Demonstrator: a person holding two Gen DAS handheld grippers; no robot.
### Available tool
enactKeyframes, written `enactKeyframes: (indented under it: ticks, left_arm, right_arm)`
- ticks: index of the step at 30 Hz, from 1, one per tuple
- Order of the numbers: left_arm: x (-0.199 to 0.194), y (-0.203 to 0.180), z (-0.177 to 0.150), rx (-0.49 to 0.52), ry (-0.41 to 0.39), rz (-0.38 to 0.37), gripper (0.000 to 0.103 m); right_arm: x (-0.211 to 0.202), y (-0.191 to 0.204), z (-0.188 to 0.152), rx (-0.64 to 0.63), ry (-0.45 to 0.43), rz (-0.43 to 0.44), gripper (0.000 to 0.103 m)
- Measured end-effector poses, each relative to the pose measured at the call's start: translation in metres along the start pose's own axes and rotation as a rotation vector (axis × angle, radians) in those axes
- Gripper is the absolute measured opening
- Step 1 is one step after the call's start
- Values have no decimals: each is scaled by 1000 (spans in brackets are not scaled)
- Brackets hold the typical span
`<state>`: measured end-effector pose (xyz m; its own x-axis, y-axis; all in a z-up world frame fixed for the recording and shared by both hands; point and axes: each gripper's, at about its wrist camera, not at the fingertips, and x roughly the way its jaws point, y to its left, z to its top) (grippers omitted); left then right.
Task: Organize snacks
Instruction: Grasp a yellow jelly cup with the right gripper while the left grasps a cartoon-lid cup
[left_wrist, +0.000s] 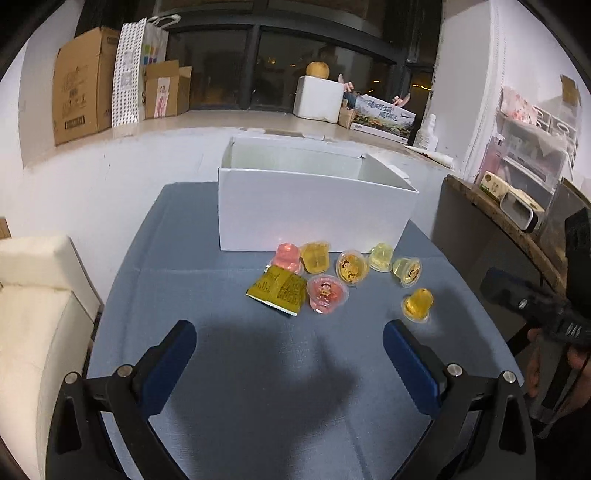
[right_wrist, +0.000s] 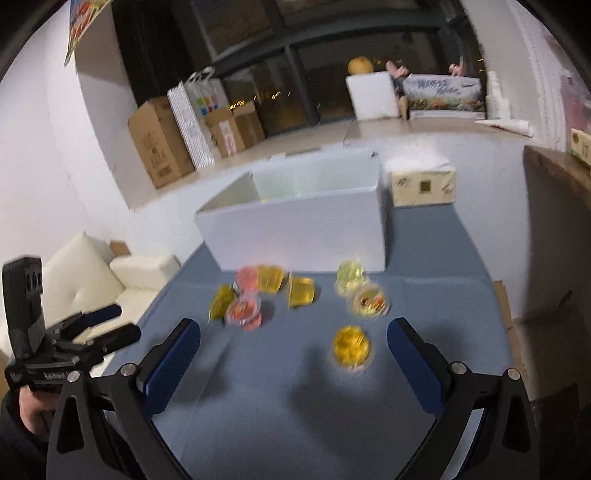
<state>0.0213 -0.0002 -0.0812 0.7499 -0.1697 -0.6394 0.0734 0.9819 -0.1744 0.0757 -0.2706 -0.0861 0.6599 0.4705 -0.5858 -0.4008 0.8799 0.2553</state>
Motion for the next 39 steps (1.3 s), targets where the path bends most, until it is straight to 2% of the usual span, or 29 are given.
enactKeyframes:
  ticks: [7,10,12,13,14,15,16,23,28,33,39]
  left_arm:
    - [8,-6,-5,12,29,-14,103]
    - [13,-11,-8,24,43,-14,103]
    - [16,-15,-11,37,53,-20,103]
    - [17,-17,-12,41,55,-22,103]
    - [18,-18,-13,45,60,-24,103]
    - [20,-20,-14,48,66,-26,103]
    - [21,-21,-16,50,69,-26,103]
    - [36,-26,-17,69,94,-40,103]
    - [65,-35,-1,108,100,-44,103]
    - [101,-44,23,113,123,-136,103]
    - [136,-43,36,190,186,-151,102]
  right_arm:
    - [60,-21,-10,16,139,-54,103]
    - [80,-31,-12,30,163,-42,103]
    - [90,-34,-14,27,179,-49,97]
    - [94,-34,-15,17,190,-56,80]
    - [98,-32,-17,-2,200,-70,56]
    - [100,-32,-20,-13,207,-92,43]
    - [98,-32,-22,-5,199,-80,39]
    - [80,-32,-22,4,143,-45,37]
    - [60,-23,-14,-13,96,-44,37]
    - [39,-16,-9,-26,53,-45,37]
    - [32,-17,-11,-15,43,-33,34]
